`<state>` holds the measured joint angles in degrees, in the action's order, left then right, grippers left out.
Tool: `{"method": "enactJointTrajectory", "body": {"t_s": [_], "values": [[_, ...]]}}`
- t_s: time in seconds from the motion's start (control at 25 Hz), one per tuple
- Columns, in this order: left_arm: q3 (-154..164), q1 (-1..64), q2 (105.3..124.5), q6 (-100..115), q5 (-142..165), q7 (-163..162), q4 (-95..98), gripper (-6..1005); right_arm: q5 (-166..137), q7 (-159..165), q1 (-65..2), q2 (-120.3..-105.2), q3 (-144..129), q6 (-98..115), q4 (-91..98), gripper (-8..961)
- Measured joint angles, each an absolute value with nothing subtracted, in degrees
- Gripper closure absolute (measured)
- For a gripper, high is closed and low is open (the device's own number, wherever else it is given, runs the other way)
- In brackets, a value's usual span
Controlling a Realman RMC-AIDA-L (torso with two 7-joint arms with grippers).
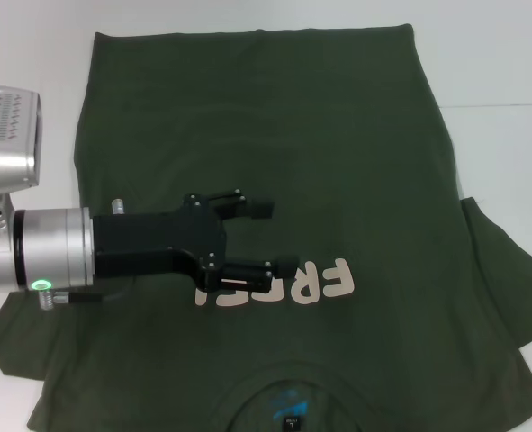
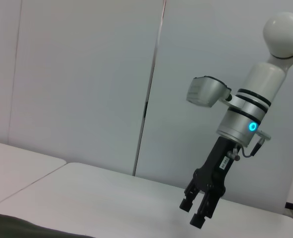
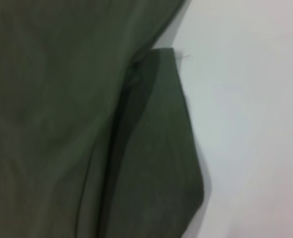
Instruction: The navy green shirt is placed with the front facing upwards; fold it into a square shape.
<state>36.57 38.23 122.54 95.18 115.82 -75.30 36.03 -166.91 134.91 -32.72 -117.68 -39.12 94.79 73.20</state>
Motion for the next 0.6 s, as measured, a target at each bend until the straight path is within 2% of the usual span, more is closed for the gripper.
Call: {"method": "enactJointTrajectory", "body": {"t_s": [0.32,0.6], "values": [[36.65,38.23,122.9,94.61,115.83,-74.98,35.8,88,-166.6,135.23,-34.23,-118.68,-38.8,91.91,68.1,70],[36.52,37.84,122.88,94.56,115.84,-74.89,35.4,88,-166.65,135.7,-35.36,-118.89,-38.69,89.4,64.04,71]]}}
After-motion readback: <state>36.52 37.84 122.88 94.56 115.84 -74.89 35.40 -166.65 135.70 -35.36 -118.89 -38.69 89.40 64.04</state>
